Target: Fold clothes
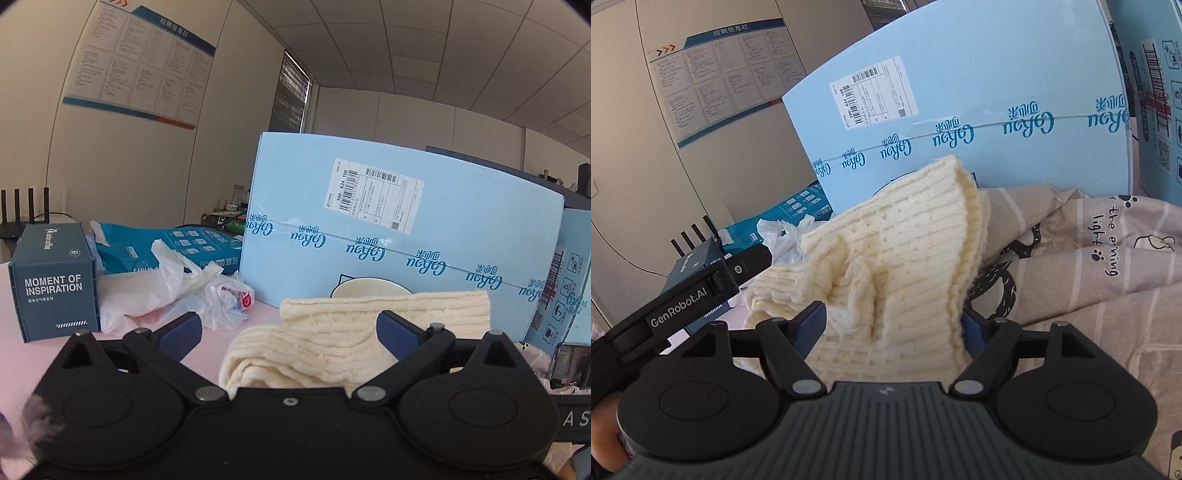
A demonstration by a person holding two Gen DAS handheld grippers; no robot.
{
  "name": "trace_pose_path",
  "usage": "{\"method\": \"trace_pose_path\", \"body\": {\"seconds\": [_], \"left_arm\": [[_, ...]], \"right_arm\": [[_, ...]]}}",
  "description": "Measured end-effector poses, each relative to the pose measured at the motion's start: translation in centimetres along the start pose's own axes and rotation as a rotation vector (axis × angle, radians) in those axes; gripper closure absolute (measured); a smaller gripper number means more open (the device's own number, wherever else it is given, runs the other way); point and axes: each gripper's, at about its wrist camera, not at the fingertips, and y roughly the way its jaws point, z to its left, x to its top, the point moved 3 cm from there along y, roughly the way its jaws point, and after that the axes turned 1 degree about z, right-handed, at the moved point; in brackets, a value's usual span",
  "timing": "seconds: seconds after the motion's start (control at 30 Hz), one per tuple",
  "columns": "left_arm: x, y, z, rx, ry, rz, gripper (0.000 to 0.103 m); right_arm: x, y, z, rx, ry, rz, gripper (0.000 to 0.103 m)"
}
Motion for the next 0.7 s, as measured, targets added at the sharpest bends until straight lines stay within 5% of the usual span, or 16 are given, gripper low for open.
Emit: {"method": "trace_pose_path", "body": {"seconds": [0.33,0.7], "left_arm": [[-2.1,-6.4,-1.3,0.114,0.029,-0.032,0.0],[-5.7,-9.2,-1.5,0.25,0.015,0.024,0.0]], "right_arm": [[-2.7,-5.6,0.6,-0.051,-0.04,-0.033,0.017],[-6.8,-9.0,0.1,-0.075,-0.085,-0.058,0.011]]}}
